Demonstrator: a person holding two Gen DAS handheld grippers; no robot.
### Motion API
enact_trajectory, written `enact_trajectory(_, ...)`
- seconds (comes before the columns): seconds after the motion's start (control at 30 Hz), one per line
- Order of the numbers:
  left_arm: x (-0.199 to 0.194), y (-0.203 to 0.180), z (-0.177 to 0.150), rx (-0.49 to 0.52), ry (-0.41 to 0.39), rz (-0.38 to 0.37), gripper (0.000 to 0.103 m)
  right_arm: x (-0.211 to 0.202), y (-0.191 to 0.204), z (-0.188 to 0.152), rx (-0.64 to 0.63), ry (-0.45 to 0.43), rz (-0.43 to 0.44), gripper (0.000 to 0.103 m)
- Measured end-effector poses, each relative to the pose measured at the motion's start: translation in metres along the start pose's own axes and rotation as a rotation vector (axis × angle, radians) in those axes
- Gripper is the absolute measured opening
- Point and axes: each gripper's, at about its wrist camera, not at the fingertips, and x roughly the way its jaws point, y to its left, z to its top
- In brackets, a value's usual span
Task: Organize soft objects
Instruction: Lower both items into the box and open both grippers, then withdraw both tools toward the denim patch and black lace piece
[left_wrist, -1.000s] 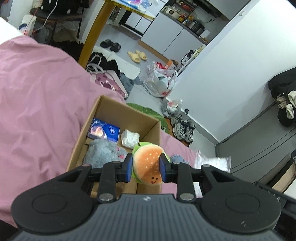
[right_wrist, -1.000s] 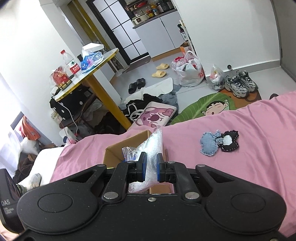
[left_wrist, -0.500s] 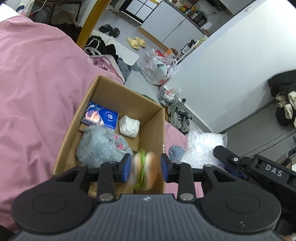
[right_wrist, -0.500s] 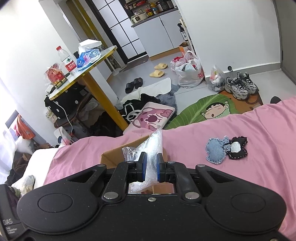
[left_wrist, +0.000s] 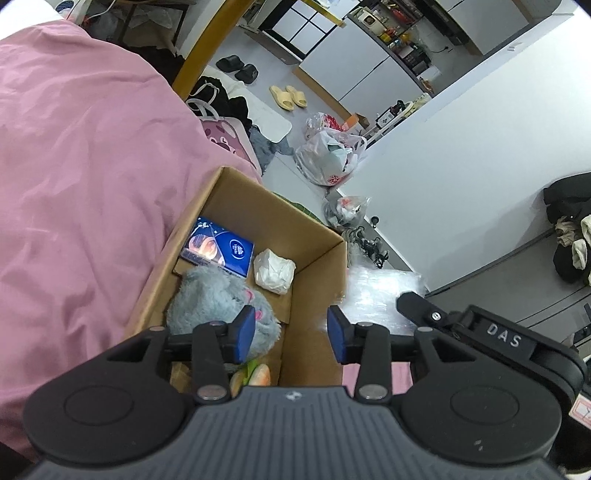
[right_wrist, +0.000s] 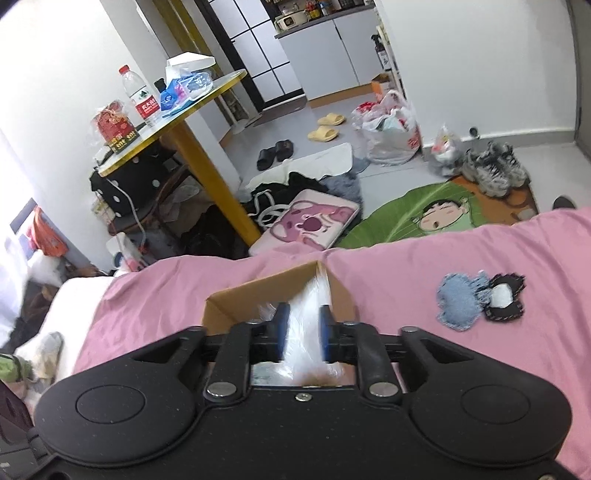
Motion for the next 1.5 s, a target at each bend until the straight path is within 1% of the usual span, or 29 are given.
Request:
enact_trajectory(0.07,0.0,0.0,0.0,0.0,-0.003,0.005,0.04,-0.005,-0.004,-0.001,0.011,-0.012,-0.014,0.044)
enact_trajectory(0.17,-0.001,0.0,0.001,0.002,-0.003,0.021,0.04,-0.013,-0.013,-0.003,0.036,-0.009,-0.012,0.045)
enact_trajectory(0.2,0.0,-0.001,0.001,0.004,-0.002,0.025,0.042,-0.016,-0.016,-0.004,0.045,-0.009,-0.011,0.047)
enact_trajectory(0.23,0.0,-0.001,0.001,0.007,-0.002,0.031,0.047,-0.019,-0.019,-0.005,0.05,-0.011,-0.011,0.048)
enact_trajectory(0.37,-0.002,-0.006,0.0,0.046,-0.007,0.058,0.058,-0.025,-0.029,-0.011,0.059,0.001,-0.014,0.051)
enact_trajectory(0.43,-0.003,-0.01,-0.002,0.063,-0.003,0.069,0.072,-0.028,-0.032,-0.013,0.06,0.004,-0.015,0.051)
enact_trajectory(0.5,-0.003,-0.013,-0.004,0.082,0.002,0.084,0.078,-0.034,-0.037,-0.015,0.061,0.001,-0.014,0.054)
enact_trajectory(0.53,-0.003,-0.015,-0.004,0.091,0.005,0.092,0.08,-0.037,-0.039,-0.015,0.063,-0.001,-0.012,0.055)
enact_trajectory(0.7,-0.005,-0.029,-0.008,0.157,0.005,0.126,0.084,-0.049,-0.05,-0.014,0.054,-0.007,-0.004,0.062)
enact_trajectory(0.83,-0.009,-0.04,-0.011,0.193,0.001,0.148,0.089,-0.059,-0.059,-0.012,0.048,-0.015,0.011,0.065)
enact_trajectory(0.93,-0.012,-0.051,-0.015,0.224,-0.004,0.158,0.091,-0.065,-0.066,-0.011,0.044,-0.021,0.02,0.067)
enact_trajectory(1.1,-0.015,-0.068,-0.023,0.28,-0.011,0.173,0.091,-0.075,-0.075,-0.011,-0.02,-0.026,0.004,0.077)
enact_trajectory(1.23,-0.015,-0.082,-0.029,0.327,-0.015,0.204,0.092,-0.083,-0.086,-0.011,-0.036,-0.026,0.001,0.08)
enact_trajectory(1.33,-0.012,-0.091,-0.034,0.355,-0.008,0.225,0.092,-0.089,-0.094,-0.008,-0.051,-0.028,0.001,0.085)
enact_trajectory(1.4,-0.012,-0.098,-0.038,0.381,-0.01,0.234,0.093,-0.093,-0.099,-0.005,-0.066,-0.032,0.004,0.091)
enact_trajectory(1.47,-0.011,-0.105,-0.042,0.404,-0.019,0.245,0.094,-0.097,-0.104,-0.001,-0.083,-0.037,0.006,0.094)
enact_trajectory(1.5,-0.012,-0.108,-0.045,0.412,-0.023,0.247,0.097,-0.099,-0.107,0.0,-0.091,-0.039,0.008,0.096)
